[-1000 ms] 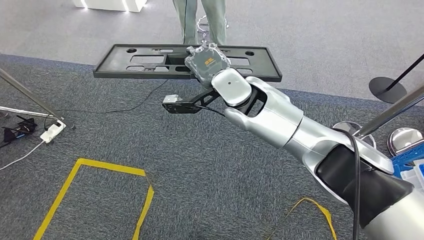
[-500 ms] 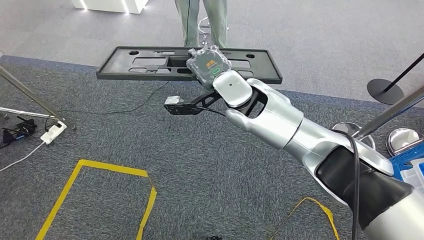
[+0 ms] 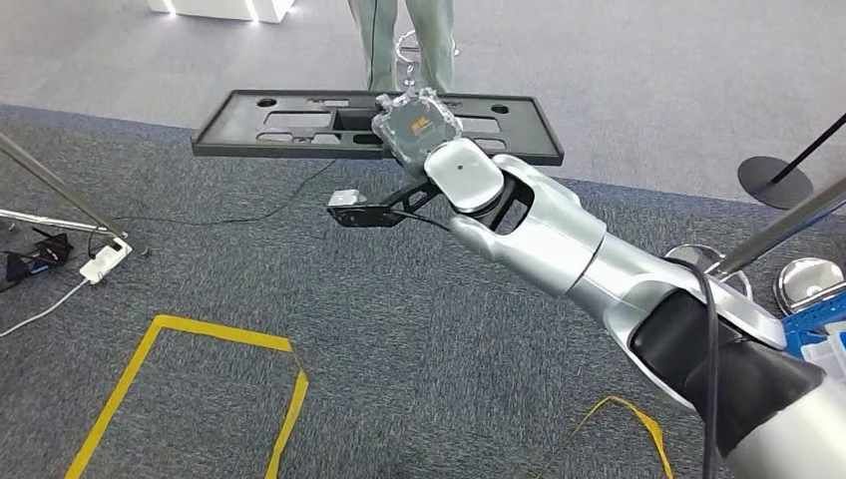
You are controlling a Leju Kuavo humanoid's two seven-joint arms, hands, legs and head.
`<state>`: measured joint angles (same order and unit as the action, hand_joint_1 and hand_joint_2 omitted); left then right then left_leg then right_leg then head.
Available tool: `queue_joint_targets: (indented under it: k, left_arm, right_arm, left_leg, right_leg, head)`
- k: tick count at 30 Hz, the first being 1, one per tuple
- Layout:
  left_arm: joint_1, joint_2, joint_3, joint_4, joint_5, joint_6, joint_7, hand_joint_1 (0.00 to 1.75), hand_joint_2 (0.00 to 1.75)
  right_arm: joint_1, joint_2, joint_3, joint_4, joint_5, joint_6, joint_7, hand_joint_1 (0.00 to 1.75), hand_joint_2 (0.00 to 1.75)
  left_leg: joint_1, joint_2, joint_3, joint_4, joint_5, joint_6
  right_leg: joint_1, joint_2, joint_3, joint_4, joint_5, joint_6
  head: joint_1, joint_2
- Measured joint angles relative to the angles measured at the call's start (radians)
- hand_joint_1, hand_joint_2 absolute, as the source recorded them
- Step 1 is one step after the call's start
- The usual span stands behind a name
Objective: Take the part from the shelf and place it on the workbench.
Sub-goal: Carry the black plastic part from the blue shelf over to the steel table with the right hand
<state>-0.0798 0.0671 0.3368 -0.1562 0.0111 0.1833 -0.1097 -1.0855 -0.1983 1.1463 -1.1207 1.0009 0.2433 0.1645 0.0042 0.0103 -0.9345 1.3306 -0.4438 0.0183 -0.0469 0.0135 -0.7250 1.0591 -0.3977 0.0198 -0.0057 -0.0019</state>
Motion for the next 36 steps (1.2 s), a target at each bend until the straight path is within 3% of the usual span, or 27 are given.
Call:
queue_joint_targets:
  k: [1, 3, 4, 6, 8, 9, 10, 13, 14, 15, 17, 19, 20, 21, 23, 25, 27, 29, 30, 31, 34, 36]
  left_arm:
    - [0.000, -0.001, 0.000, 0.000, 0.000, 0.001, 0.000, 0.00, 1.75]
    - [-0.003, 0.000, 0.000, 0.000, 0.000, 0.002, 0.000, 0.00, 1.75]
    - [-0.005, 0.000, 0.000, 0.000, 0.000, 0.002, -0.001, 0.00, 1.75]
    - [-0.008, 0.002, 0.000, 0.000, 0.000, 0.003, -0.001, 0.00, 1.75]
    - [-0.007, 0.007, 0.000, 0.000, 0.000, 0.004, -0.001, 0.00, 1.75]
    - [-0.006, 0.009, 0.000, 0.000, 0.000, 0.005, -0.001, 0.00, 1.75]
    - [-0.007, 0.010, 0.000, 0.000, 0.000, 0.005, -0.001, 0.00, 1.75]
    - [-0.008, 0.009, 0.000, 0.000, 0.000, 0.005, -0.001, 0.00, 1.75]
    - [-0.008, 0.008, 0.000, 0.000, 0.000, 0.005, -0.001, 0.00, 1.75]
    - [-0.007, 0.005, 0.000, 0.000, 0.000, 0.004, 0.000, 0.00, 1.75]
    - [-0.004, 0.001, 0.000, 0.000, 0.000, 0.004, 0.000, 0.00, 1.75]
    - [-0.003, 0.001, 0.000, 0.000, 0.000, 0.004, 0.000, 0.00, 1.75]
    - [-0.003, 0.002, 0.000, 0.000, 0.000, 0.004, 0.000, 0.00, 1.75]
    - [-0.002, 0.003, 0.000, 0.000, 0.001, 0.005, 0.000, 0.00, 1.75]
    - [0.001, 0.004, 0.000, 0.000, 0.001, 0.005, 0.000, 0.00, 1.75]
    - [0.006, 0.004, 0.000, 0.001, 0.001, 0.005, 0.000, 0.00, 1.75]
    - [0.007, 0.002, 0.000, 0.001, 0.001, 0.005, -0.001, 0.00, 1.75]
    - [0.007, -0.002, 0.000, 0.001, 0.001, 0.004, -0.001, 0.00, 1.75]
    - [0.007, -0.005, 0.000, 0.001, 0.001, 0.003, -0.001, 0.00, 1.75]
    - [0.007, -0.006, 0.000, 0.001, 0.001, 0.003, -0.001, 0.00, 1.75]
    - [0.005, -0.002, 0.000, 0.001, 0.001, 0.005, -0.001, 0.00, 1.75]
    - [0.003, 0.006, 0.000, 0.001, 0.001, 0.005, -0.001, 0.00, 1.75]
  right_arm:
    - [0.001, 0.001, 0.000, 0.000, 0.001, 0.000, 0.000, 1.75, 1.75]
    - [-0.007, 0.002, 0.000, 0.001, 0.002, -0.001, 0.000, 1.75, 1.75]
    - [-0.012, 0.002, 0.000, 0.001, 0.003, -0.001, 0.000, 1.75, 1.75]
    - [-0.015, 0.003, -0.001, 0.001, 0.004, -0.001, 0.002, 1.75, 1.75]
    - [-0.009, 0.003, -0.001, 0.002, 0.005, -0.001, 0.003, 1.75, 1.75]
    - [-0.005, 0.002, -0.001, 0.003, 0.005, -0.001, 0.004, 1.75, 1.75]
    - [-0.003, 0.002, -0.001, 0.004, 0.005, -0.001, 0.004, 1.75, 1.75]
    - [0.000, 0.001, -0.001, 0.005, 0.006, 0.000, 0.006, 1.75, 1.75]
    - [0.002, 0.001, -0.001, 0.006, 0.006, 0.000, 0.006, 1.75, 1.75]
    - [0.004, 0.001, -0.001, 0.006, 0.006, 0.000, 0.006, 1.75, 1.75]
    - [0.003, 0.002, -0.001, 0.007, 0.006, 0.001, 0.006, 1.75, 1.75]
    - [-0.008, 0.004, -0.001, 0.005, 0.006, 0.000, 0.006, 1.75, 1.75]
    - [-0.013, 0.005, -0.001, 0.004, 0.007, 0.000, 0.006, 1.75, 1.75]
    - [-0.017, 0.006, -0.001, 0.003, 0.007, 0.000, 0.006, 1.75, 1.75]
    - [-0.017, 0.007, -0.001, 0.003, 0.008, 0.000, 0.006, 1.75, 1.75]
    - [-0.013, 0.009, -0.001, 0.002, 0.008, 0.001, 0.006, 1.75, 1.75]
    - [-0.014, 0.011, -0.002, 0.001, 0.009, 0.001, 0.006, 1.75, 1.75]
    - [-0.016, 0.011, -0.002, 0.001, 0.009, 0.001, 0.006, 1.75, 1.75]
    - [-0.017, 0.011, -0.002, 0.001, 0.009, 0.001, 0.006, 1.75, 1.75]
    - [-0.017, 0.012, -0.002, 0.001, 0.009, 0.001, 0.006, 1.75, 1.75]
    - [-0.020, 0.014, -0.002, 0.000, 0.010, 0.001, 0.006, 1.75, 1.75]
    - [-0.021, 0.014, -0.002, 0.000, 0.010, 0.001, 0.006, 1.75, 1.75]
  left_leg:
    - [0.000, 0.000, 0.028, -0.063, 0.032, 0.001]
    - [-0.003, 0.000, 0.127, -0.238, 0.097, 0.004]
    - [-0.007, -0.002, 0.167, -0.304, 0.114, 0.005]
    - [-0.022, -0.011, 0.202, -0.355, 0.122, 0.007]
    - [-0.033, -0.016, 0.209, -0.378, 0.130, 0.013]
    - [-0.034, -0.019, 0.214, -0.390, 0.134, 0.018]
    - [-0.033, -0.021, 0.218, -0.399, 0.137, 0.025]
    - [-0.032, -0.036, 0.208, -0.383, 0.134, 0.043]
    - [-0.032, -0.043, 0.202, -0.373, 0.131, 0.046]
    - [-0.032, -0.053, 0.195, -0.363, 0.129, 0.047]
    - [-0.030, -0.075, 0.183, -0.345, 0.126, 0.047]
    - [-0.032, -0.099, 0.172, -0.325, 0.126, 0.041]
    - [-0.033, -0.110, 0.167, -0.320, 0.128, 0.038]
    - [-0.034, -0.121, 0.162, -0.318, 0.132, 0.035]
    - [-0.033, -0.135, 0.152, -0.321, 0.136, 0.032]
    - [-0.034, -0.099, 0.124, -0.276, 0.112, 0.018]
    - [-0.027, -0.038, 0.068, -0.151, 0.055, 0.000]
    - [-0.017, -0.012, 0.021, -0.042, 0.015, -0.005]
    - [-0.016, -0.009, 0.022, -0.036, 0.018, -0.002]
    - [-0.017, -0.008, 0.044, -0.069, 0.037, 0.002]
    - [-0.042, 0.030, 0.178, -0.283, 0.111, 0.023]
    - [-0.060, 0.042, 0.225, -0.356, 0.116, 0.033]
  right_leg:
    - [-0.002, 0.000, 0.009, -0.010, 0.000, 0.000]
    - [-0.007, 0.002, 0.027, -0.027, 0.001, 0.003]
    - [-0.011, 0.002, 0.032, -0.032, 0.002, 0.006]
    - [-0.022, 0.001, 0.035, -0.039, 0.005, 0.017]
    - [-0.031, -0.001, 0.031, -0.041, 0.001, 0.030]
    - [-0.030, -0.002, 0.020, -0.023, -0.012, 0.030]
    - [-0.024, -0.003, -0.002, 0.019, -0.034, 0.026]
    - [0.003, 0.002, -0.116, 0.231, -0.111, 0.006]
    - [0.010, 0.003, -0.141, 0.272, -0.117, 0.003]
    - [0.015, 0.004, -0.144, 0.271, -0.107, 0.001]
    - [0.018, 0.018, -0.089, 0.171, -0.069, -0.004]
    - [0.011, 0.059, -0.005, 0.050, -0.044, -0.003]
    - [0.008, 0.072, 0.019, 0.020, -0.038, -0.002]
    - [0.008, 0.073, 0.030, 0.008, -0.034, -0.001]
    - [0.007, 0.045, 0.028, 0.009, -0.030, -0.003]
    - [0.004, 0.020, 0.030, 0.005, -0.028, -0.007]
    - [0.009, -0.003, 0.036, 0.002, -0.028, -0.009]
    - [0.014, -0.028, 0.046, -0.006, -0.029, -0.008]
    - [0.015, -0.040, 0.052, -0.012, -0.029, -0.008]
    - [0.016, -0.050, 0.059, -0.019, -0.029, -0.008]
    - [0.015, -0.076, 0.082, -0.041, -0.029, -0.006]
    - [0.013, -0.090, 0.088, -0.053, -0.027, -0.002]
  head:
    - [0.000, 0.000]
    - [0.000, 0.000]
    - [0.000, 0.000]
    - [0.001, 0.000]
    - [0.001, 0.000]
    - [0.001, 0.000]
    - [0.002, 0.000]
    - [0.007, 0.000]
    - [0.008, 0.000]
    - [0.008, 0.000]
    - [0.009, 0.000]
    - [0.009, 0.000]
    - [0.007, 0.000]
    - [0.007, 0.000]
    - [0.007, 0.000]
    - [0.001, 0.000]
    - [-0.006, 0.000]
    - [-0.006, 0.000]
    - [-0.006, 0.000]
    - [-0.006, 0.000]
    - [-0.006, 0.000]
    - [-0.005, 0.000]
